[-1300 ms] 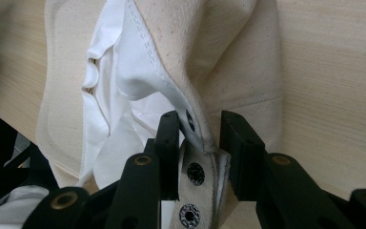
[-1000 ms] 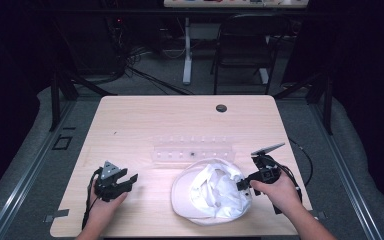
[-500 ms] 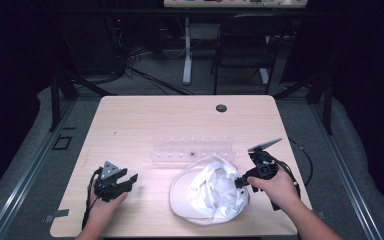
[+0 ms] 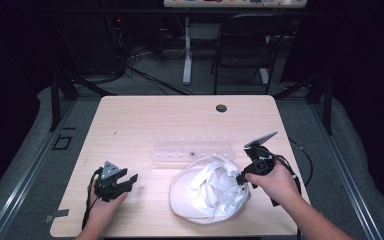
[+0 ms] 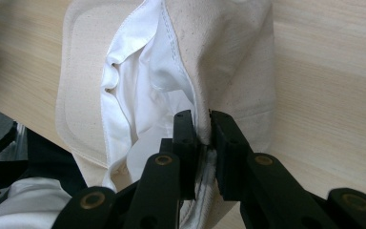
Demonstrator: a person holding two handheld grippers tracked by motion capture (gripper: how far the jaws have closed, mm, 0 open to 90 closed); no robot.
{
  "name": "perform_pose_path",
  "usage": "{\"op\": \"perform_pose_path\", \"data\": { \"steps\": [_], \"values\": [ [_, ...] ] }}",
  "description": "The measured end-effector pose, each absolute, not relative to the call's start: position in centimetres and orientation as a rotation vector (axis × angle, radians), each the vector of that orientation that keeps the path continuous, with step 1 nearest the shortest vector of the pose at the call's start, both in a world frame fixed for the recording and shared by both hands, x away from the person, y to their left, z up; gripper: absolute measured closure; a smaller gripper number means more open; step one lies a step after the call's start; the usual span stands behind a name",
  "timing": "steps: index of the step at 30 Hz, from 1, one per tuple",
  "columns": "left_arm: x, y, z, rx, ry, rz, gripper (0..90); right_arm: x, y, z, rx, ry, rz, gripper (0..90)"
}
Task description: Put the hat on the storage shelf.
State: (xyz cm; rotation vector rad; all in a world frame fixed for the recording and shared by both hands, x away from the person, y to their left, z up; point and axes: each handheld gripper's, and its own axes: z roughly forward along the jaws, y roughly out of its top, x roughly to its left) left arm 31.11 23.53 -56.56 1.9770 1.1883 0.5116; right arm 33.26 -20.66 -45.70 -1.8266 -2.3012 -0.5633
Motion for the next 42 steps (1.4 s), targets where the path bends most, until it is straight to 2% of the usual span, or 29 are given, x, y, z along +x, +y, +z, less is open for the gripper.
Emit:
{"op": "perform_pose_path", "data": {
  "steps": [42],
  "values": [
    [31.0, 23.5, -56.5, 1.985, 1.181, 0.504, 51.1, 35.7, -16.8, -38.2, -1.928, -2.394, -0.241, 81.9]
  ]
}}
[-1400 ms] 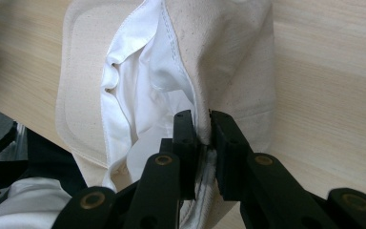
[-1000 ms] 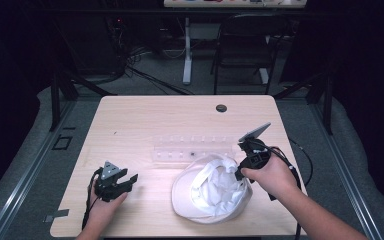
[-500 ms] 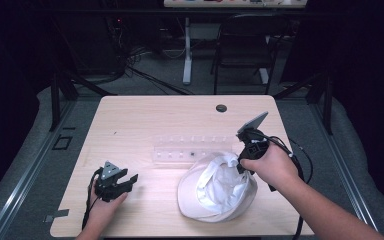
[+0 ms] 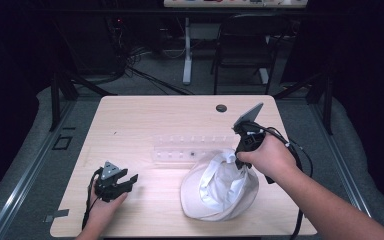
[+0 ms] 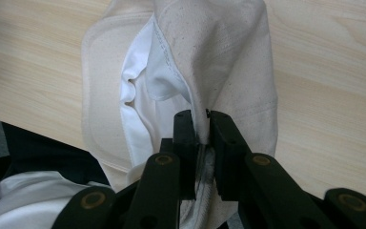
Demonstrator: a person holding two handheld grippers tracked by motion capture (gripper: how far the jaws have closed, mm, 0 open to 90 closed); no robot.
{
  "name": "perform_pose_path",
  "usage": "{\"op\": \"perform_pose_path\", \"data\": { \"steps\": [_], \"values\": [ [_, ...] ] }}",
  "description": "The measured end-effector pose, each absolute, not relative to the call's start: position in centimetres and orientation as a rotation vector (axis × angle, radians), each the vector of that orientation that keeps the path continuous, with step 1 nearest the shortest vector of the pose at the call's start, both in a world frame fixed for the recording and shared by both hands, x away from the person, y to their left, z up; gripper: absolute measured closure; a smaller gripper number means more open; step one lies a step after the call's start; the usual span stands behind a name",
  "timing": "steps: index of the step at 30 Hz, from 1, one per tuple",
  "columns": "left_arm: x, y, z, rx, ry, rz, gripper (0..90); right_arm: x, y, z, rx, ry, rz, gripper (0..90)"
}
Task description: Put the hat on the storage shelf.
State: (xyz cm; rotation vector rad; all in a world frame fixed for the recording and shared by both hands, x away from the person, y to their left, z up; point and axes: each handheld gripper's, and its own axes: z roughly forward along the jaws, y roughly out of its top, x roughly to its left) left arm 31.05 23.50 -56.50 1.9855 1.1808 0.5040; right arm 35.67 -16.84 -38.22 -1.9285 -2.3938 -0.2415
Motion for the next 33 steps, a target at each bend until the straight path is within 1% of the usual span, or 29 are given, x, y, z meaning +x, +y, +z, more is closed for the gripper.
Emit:
{"op": "perform_pose_path", "data": {
  "steps": [10, 19, 33],
  "values": [
    [31.0, 23.5, -56.5, 1.986, 1.181, 0.504, 51.0, 36.0, -16.8, -36.1, -1.951, -2.37, -0.227, 82.0],
    [31.0, 23.5, -56.5, 1.984, 1.182, 0.503, 51.0, 36.7, -17.7, -33.7, -1.988, -2.321, -0.228, 82.0],
    [31.1, 23.5, -56.6, 1.991, 1.183, 0.5, 51.0, 37.4, -19.2, -31.7, -2.041, -2.276, -0.19, 82.0]
  ]
}}
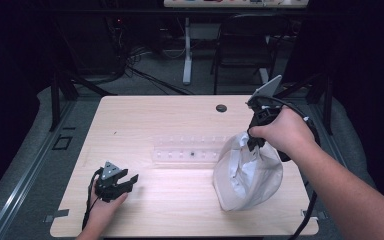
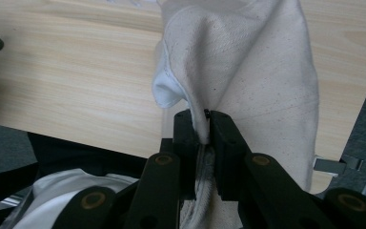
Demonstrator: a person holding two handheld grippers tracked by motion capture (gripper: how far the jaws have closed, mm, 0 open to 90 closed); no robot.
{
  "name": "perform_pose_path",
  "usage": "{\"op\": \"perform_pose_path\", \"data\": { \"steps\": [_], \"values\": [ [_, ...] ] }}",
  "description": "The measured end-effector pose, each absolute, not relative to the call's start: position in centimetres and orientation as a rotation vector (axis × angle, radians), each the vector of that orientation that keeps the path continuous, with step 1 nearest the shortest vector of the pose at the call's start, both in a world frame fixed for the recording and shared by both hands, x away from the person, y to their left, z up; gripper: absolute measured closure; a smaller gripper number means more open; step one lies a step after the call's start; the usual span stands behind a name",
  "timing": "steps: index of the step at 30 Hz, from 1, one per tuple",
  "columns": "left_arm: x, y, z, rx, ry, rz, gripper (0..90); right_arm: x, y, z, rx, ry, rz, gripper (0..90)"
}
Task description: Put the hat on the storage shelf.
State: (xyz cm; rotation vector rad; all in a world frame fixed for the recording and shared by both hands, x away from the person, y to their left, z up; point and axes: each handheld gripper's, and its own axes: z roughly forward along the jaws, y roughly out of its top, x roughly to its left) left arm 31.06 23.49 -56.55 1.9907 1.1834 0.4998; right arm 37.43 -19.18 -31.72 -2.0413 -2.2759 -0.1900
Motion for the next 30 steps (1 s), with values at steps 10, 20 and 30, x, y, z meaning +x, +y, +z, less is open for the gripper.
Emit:
{"op": "perform_pose_path", "data": {
  "steps": [10, 20, 30],
  "values": [
    [31.1, 23.5, -56.6, 1.99, 1.18, 0.5, 51.0, 38.3, -21.8, -30.7, -2.042, -2.115, -0.364, 82.0],
    [31.1, 23.4, -56.6, 1.989, 1.181, 0.501, 51.0, 38.8, -23.2, -29.1, -1.968, -1.938, -0.576, 82.0],
    [31.1, 23.4, -56.6, 1.987, 1.182, 0.5, 51.0, 39.4, -23.1, -28.2, -1.865, -1.895, -0.711, 82.0]
  ]
}}
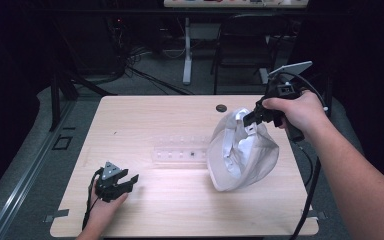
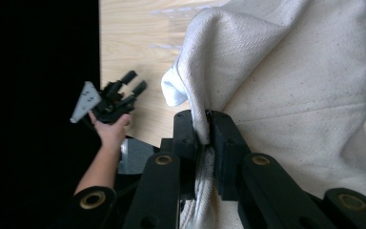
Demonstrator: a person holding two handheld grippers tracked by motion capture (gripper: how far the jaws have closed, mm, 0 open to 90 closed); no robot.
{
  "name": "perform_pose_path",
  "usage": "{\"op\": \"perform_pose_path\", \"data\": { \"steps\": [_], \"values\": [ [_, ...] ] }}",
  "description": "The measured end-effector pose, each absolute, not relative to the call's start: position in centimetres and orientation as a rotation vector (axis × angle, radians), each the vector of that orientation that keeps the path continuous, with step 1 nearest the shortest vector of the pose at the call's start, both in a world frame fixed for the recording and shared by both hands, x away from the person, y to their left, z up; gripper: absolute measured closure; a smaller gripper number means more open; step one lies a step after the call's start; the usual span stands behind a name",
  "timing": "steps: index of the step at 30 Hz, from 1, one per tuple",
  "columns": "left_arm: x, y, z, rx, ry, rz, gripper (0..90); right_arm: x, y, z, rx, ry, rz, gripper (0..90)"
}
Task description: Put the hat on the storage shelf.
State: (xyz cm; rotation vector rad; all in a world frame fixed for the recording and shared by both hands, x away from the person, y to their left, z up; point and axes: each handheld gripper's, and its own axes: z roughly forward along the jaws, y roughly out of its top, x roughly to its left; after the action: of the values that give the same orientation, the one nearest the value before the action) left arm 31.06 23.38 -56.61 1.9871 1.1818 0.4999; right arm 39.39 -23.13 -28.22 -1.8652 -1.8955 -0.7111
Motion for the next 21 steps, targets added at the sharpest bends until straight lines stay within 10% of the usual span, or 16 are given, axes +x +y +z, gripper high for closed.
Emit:
{"op": "perform_pose_path", "data": {
  "steps": [21],
  "values": [
    [31.1, 23.2, -56.7, 1.994, 1.181, 0.497, 51.0, 42.0, -24.1, -27.6, -1.849, -1.711, -0.97, 82.2]
  ]
}}
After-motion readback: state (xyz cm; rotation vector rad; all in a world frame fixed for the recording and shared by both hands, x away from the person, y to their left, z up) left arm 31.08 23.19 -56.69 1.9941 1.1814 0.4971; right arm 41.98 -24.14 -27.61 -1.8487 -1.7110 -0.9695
